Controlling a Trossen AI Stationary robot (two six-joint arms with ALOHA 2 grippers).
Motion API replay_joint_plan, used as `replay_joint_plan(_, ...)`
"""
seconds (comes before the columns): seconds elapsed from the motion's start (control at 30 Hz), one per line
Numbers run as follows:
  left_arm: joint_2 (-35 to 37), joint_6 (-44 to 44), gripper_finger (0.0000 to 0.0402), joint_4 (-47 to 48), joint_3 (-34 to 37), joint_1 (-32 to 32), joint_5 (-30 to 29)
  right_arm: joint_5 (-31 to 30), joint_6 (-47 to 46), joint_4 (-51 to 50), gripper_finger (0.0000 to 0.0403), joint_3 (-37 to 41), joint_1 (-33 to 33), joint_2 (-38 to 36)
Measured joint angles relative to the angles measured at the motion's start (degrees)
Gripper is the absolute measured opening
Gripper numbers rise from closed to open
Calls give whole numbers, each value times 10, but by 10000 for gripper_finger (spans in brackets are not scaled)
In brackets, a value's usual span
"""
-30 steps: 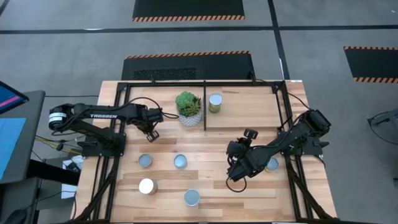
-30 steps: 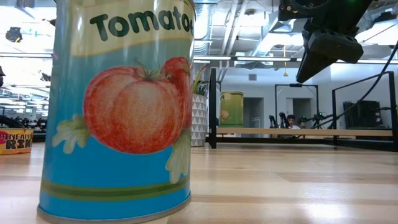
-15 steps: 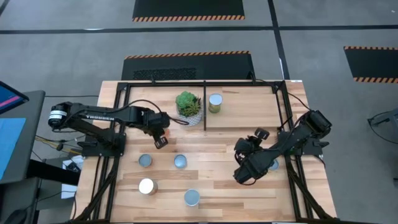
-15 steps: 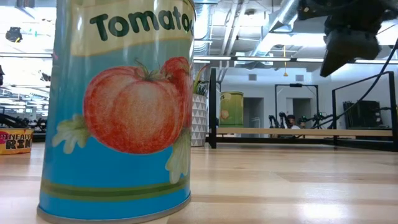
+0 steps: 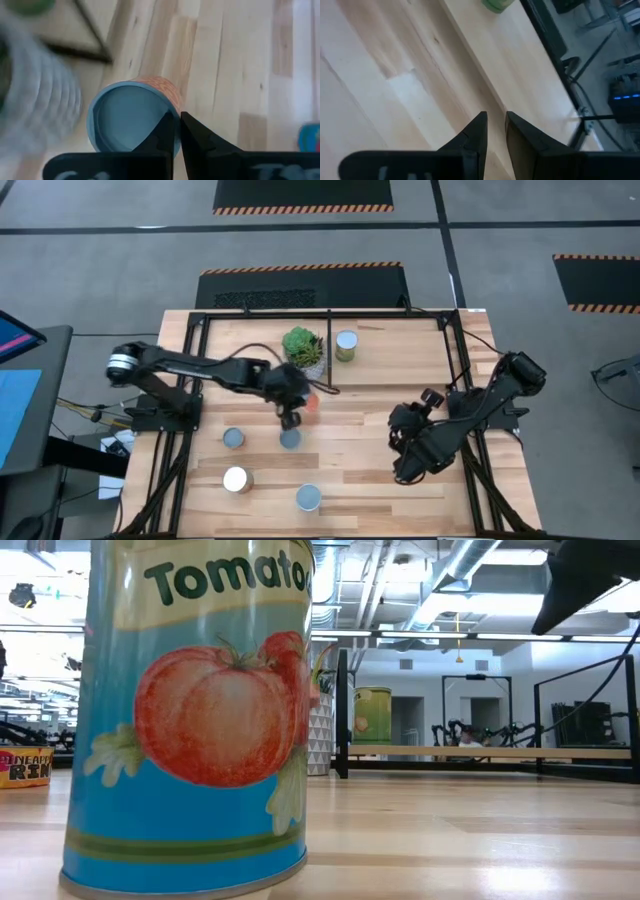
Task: Pick and place cans onto a shelf
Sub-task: Move the canned goods to the center on the table
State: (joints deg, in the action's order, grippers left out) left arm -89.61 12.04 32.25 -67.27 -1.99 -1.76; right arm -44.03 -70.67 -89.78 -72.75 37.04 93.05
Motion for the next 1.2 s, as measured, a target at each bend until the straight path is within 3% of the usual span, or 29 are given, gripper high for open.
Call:
replay_joint_plan(0.37, -217, -171, 0, 77, -252, -12, 5, 5, 0, -2, 93, 0, 6, -10)
replay_joint_plan(0.67, -357, -232, 0, 116, -360, -14, 4, 15, -13, -2, 93, 0, 41, -10)
replay_joint_plan(0.9, -396, -271, 12, 118, -411, -15, -24, 19, -37, -2, 93, 0, 61, -10)
replay_joint_plan(1.2, -398, -304, 81, 117, -436, -14, -51, 21, -44, -2, 93, 0, 69, -9)
